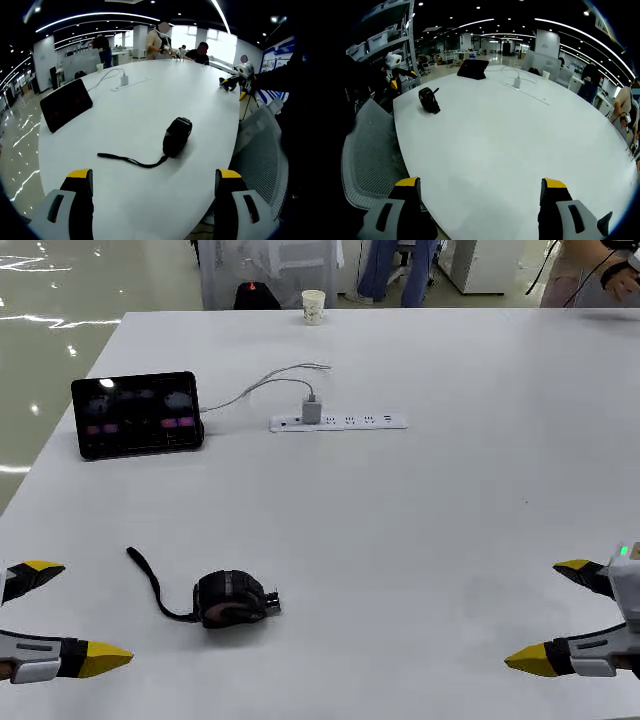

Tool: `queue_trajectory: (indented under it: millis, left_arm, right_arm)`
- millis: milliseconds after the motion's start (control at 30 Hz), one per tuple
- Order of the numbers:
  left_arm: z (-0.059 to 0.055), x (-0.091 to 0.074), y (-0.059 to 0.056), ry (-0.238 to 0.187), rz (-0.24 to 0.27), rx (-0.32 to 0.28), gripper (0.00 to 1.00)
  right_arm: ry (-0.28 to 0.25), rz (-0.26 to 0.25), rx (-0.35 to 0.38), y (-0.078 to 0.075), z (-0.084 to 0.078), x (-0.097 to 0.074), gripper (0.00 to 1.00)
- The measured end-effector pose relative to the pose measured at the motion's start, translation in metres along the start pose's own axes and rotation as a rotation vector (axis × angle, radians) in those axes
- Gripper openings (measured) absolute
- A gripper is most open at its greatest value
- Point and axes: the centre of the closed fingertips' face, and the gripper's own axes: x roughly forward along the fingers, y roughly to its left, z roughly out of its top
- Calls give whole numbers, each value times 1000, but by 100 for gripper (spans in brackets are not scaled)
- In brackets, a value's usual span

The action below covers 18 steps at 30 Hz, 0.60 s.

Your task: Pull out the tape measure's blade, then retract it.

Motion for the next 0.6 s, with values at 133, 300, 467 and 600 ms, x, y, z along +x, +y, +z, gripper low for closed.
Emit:
queue_trajectory:
  millis: [133, 300, 467, 600]
  left_arm:
    - [5, 6, -1, 18, -30, 17, 99]
    - [11, 16, -1, 34, -55, 54, 99]
    - [15, 27, 2, 54, -57, 94, 99]
    - [18, 38, -1, 76, -81, 125, 99]
  right_arm:
    - [8, 16, -15, 1, 10, 11, 99]
    - [9, 42, -38, 3, 24, 26, 99]
    - [4, 73, -48, 9, 38, 41, 99]
    - [11, 109, -73, 14, 44, 54, 99]
